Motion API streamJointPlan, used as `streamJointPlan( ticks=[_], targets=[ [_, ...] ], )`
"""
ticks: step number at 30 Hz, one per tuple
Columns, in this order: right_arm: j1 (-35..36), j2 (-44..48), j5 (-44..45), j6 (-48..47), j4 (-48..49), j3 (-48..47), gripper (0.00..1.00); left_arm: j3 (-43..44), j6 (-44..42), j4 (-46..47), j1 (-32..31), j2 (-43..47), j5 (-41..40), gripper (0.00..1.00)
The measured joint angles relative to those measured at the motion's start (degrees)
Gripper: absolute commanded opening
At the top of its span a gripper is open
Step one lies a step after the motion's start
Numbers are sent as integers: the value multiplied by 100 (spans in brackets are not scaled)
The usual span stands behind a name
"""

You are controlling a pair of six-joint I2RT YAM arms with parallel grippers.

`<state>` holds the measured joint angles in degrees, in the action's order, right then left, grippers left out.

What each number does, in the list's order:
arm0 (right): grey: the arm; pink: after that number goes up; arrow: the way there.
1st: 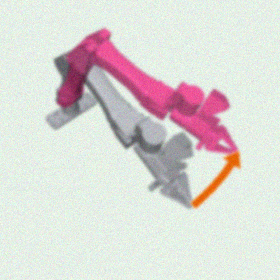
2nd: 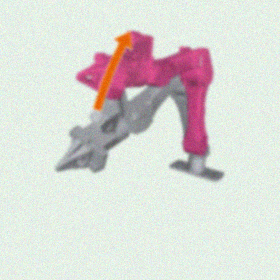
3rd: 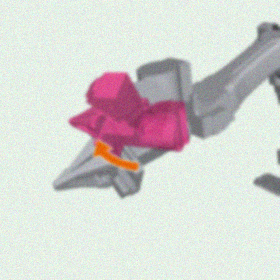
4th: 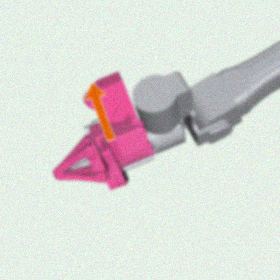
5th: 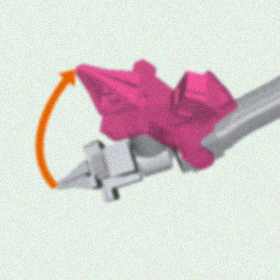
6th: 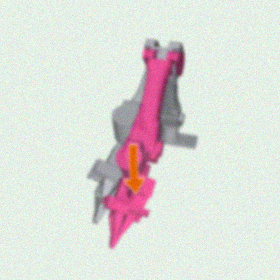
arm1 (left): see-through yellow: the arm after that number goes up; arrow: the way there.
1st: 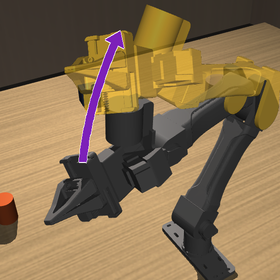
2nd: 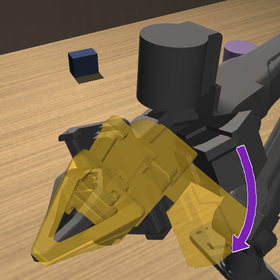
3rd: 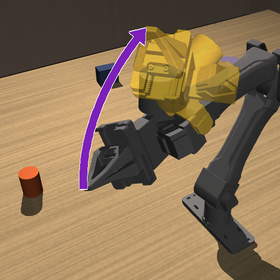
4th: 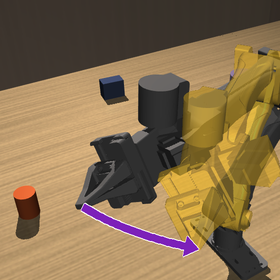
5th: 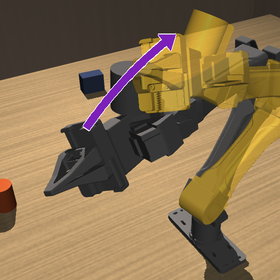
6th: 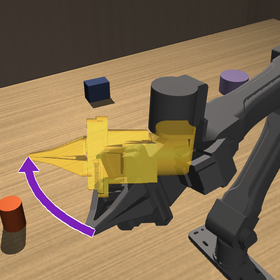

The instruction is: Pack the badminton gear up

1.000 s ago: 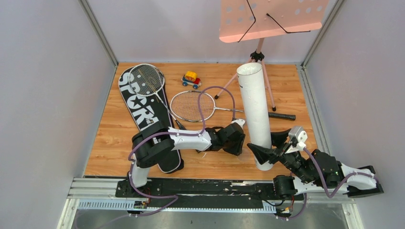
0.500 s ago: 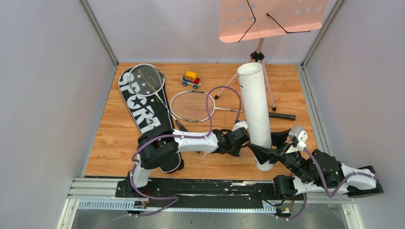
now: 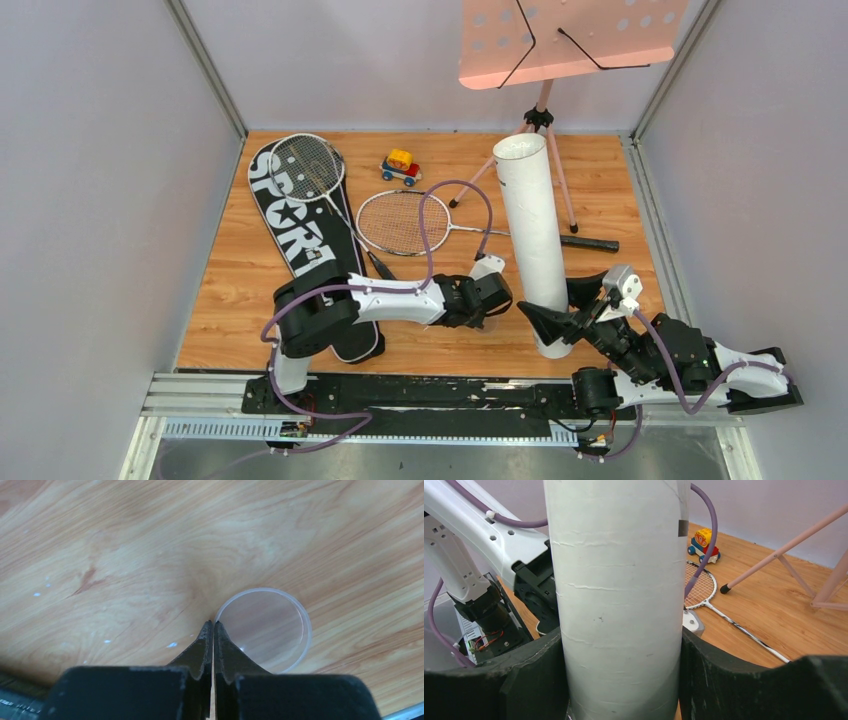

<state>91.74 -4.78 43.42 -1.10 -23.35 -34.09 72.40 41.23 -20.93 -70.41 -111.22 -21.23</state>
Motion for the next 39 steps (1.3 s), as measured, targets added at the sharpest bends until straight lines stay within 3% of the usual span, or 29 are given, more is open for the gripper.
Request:
streamJointPlan(
  ticks=[11,16,25,33,39],
  targets=[
    [0,0,-4,0,2,11,20,-892,4,-138,81,909,-46,0],
    [0,0,-42,-2,4,74,21,-1414,0,-90,398,2072,195,0],
    [0,-2,-109,-160,120,249,21,-1961,-85,-122,1635,4422,610,0],
    [0,-326,-647,-1303,1047,964,19,-2098,-59,-560,2138,6092,1167,0],
    [0,-1082,-1012,-2330,1961,1587,19,-1394,-59,-1390,2138,7106,1067,0]
  ],
)
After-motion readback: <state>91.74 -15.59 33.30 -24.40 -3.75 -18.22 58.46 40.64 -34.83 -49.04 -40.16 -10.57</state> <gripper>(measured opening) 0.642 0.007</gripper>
